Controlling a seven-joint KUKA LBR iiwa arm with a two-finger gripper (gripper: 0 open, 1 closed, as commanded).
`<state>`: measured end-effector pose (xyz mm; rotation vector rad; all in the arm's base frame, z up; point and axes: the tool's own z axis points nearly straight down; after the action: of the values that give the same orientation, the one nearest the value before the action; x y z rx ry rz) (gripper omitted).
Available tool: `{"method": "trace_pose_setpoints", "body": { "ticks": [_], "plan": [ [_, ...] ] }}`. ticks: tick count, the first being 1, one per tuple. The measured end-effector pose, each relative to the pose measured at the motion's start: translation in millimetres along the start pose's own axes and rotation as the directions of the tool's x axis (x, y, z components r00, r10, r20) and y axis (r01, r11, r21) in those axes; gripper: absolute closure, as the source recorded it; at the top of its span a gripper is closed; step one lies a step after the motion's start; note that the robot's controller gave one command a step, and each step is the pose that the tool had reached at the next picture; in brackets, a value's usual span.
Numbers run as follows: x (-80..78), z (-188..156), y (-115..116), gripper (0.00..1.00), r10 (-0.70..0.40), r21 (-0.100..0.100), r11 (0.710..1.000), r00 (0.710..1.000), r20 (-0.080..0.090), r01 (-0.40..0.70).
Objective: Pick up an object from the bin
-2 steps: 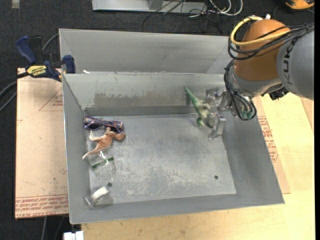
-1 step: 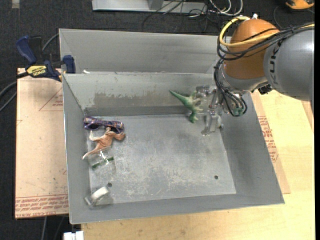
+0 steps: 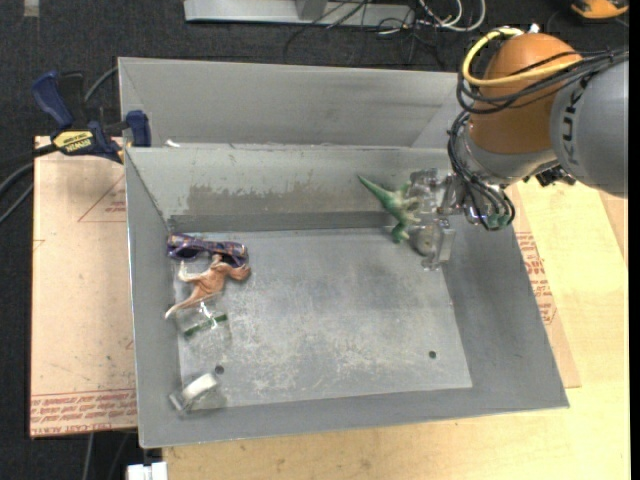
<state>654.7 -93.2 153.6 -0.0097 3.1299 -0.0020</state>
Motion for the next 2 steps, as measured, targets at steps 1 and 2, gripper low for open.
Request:
{"method": "trace_pose_setpoints", "body": {
  "ticks": [1, 2],
  "plan": [
    [-1.7, 41.7, 28.4, 1.00, 0.253, -0.005, 0.967, 0.967, 0.011, -0.253],
    [-1.7, 41.7, 28.4, 1.00, 0.252, -0.005, 0.968, 0.968, 0.011, -0.252]
  ]
}}
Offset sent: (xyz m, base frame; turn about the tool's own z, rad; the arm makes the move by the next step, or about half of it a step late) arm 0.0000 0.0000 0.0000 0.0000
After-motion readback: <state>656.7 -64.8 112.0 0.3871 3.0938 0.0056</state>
